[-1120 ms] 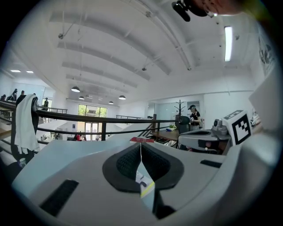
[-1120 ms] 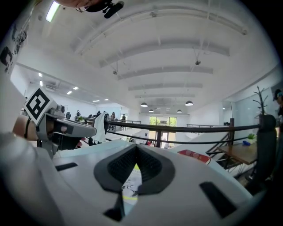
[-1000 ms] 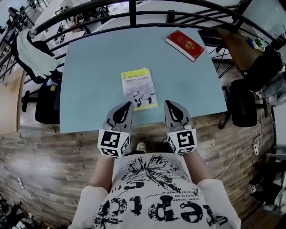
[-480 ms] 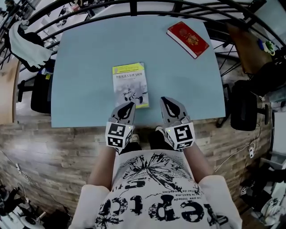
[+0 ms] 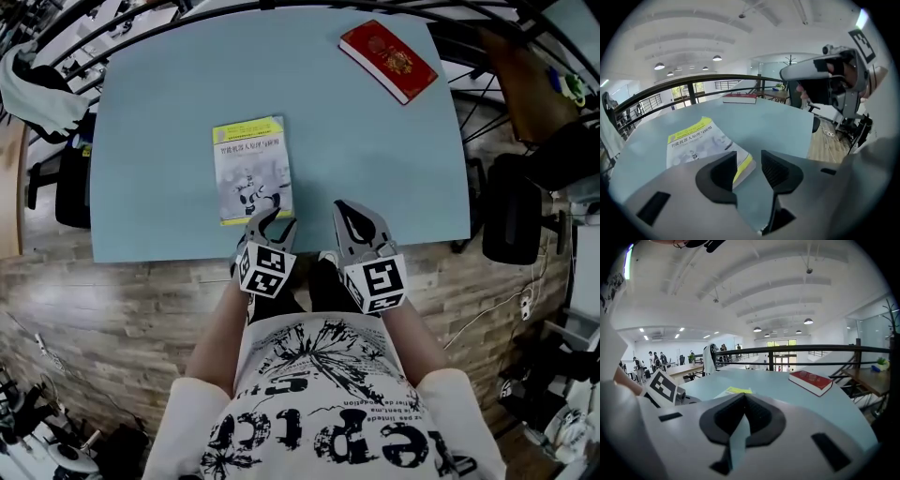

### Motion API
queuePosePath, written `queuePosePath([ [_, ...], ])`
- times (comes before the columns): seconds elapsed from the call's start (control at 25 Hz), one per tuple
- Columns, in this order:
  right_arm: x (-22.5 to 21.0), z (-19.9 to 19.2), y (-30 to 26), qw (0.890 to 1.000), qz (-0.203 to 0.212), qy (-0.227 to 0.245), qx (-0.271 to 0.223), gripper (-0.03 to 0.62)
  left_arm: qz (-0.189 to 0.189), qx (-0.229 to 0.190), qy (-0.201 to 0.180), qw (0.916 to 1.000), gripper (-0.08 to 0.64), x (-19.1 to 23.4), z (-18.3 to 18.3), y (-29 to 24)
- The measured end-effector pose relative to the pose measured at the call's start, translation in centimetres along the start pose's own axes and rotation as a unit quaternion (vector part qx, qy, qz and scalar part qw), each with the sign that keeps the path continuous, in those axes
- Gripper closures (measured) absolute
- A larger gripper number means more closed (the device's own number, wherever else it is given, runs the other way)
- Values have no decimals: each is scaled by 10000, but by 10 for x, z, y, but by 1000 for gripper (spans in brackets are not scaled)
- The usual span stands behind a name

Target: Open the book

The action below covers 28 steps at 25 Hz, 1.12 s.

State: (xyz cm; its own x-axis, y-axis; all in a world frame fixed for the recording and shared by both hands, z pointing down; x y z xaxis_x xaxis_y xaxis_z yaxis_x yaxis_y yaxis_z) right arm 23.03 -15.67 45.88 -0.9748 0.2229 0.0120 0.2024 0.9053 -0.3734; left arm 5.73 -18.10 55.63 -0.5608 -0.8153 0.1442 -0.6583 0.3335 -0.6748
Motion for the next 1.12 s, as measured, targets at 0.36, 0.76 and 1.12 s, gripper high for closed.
queuePosePath([
  [0.36,-22,-9,-5,9996,-6,-167,213,581,520,299,236,9979,416,10,-6,-29],
  [0.76,-16,-1,-8,9997,-106,124,155,581,344,-402,1019,9934,537,16,2,-9],
  [1.12,28,11,-8,9998,-93,158,-13,581,367,-1281,871,9873,540,34,11,52],
])
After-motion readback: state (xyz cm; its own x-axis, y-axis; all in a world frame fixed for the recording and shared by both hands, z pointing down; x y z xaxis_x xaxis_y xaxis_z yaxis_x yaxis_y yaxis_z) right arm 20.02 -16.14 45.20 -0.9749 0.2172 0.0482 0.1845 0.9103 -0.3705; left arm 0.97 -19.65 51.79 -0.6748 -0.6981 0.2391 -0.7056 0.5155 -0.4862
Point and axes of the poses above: the fingertips, and each gripper's own axes: y backward along the fingers, x to its left, z out of its top, the point moved 9 cm from there along y, backward along the fingers, and after that the axes turned 12 degrees about -z, right-handed, at the moved point
